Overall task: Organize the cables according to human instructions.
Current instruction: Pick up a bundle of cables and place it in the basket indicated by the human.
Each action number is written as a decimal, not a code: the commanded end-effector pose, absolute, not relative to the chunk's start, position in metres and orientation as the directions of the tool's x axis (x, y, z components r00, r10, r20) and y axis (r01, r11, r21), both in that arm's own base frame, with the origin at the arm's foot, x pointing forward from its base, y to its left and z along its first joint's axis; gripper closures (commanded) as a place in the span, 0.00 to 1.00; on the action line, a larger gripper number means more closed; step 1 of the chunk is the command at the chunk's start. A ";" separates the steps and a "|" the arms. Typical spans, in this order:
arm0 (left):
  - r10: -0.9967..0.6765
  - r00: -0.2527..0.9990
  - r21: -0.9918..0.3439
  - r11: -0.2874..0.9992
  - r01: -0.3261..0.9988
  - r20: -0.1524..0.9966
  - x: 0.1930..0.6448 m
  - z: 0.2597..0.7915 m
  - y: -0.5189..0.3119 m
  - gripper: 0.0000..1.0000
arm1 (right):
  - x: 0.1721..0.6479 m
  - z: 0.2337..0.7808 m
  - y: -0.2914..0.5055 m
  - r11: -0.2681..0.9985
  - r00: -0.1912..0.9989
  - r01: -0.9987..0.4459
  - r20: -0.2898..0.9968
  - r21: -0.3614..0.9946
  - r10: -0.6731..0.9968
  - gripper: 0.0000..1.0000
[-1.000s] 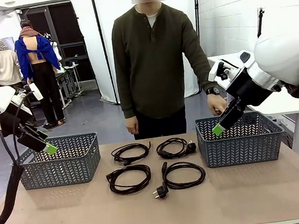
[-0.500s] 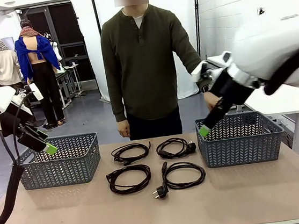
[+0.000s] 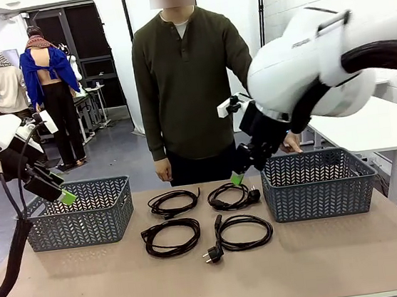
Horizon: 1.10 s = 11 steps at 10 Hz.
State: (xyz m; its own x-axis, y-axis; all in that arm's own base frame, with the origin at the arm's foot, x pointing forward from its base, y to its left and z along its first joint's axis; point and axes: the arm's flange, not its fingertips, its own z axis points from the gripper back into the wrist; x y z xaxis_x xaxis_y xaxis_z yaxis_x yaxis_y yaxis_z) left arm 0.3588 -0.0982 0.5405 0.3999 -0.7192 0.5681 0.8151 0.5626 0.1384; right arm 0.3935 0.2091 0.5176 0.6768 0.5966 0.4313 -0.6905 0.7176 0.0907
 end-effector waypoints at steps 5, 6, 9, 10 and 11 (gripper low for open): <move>-0.710 0.388 0.140 0.561 0.816 0.587 0.360 0.537 -0.097 0.00 | 0.417 0.500 0.235 0.747 0.712 -0.659 0.392 0.086 0.583 0.00; -0.710 0.388 0.140 0.561 0.816 0.587 0.360 0.537 -0.097 0.00 | 0.417 0.500 0.235 0.747 0.712 -0.659 0.392 0.086 0.583 0.00; -0.710 0.388 0.140 0.561 0.816 0.587 0.360 0.537 -0.097 0.00 | 0.417 0.500 0.235 0.747 0.712 -0.659 0.392 0.086 0.583 0.00; -0.710 0.388 0.140 0.561 0.816 0.587 0.360 0.537 -0.097 0.00 | 0.417 0.500 0.235 0.747 0.712 -0.659 0.392 0.086 0.583 0.00; -0.710 0.388 0.140 0.561 0.816 0.587 0.360 0.537 -0.097 0.00 | 0.417 0.500 0.235 0.747 0.712 -0.659 0.392 0.086 0.583 0.00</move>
State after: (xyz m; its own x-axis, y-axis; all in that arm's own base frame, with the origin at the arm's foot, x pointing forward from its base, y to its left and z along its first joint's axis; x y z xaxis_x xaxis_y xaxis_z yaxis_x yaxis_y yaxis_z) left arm 0.3589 -0.0981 0.5403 0.4005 -0.7191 0.5679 0.8146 0.5632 0.1387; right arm 0.4184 0.2368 0.5017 0.7102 0.5842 0.3929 -0.6606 0.7459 0.0851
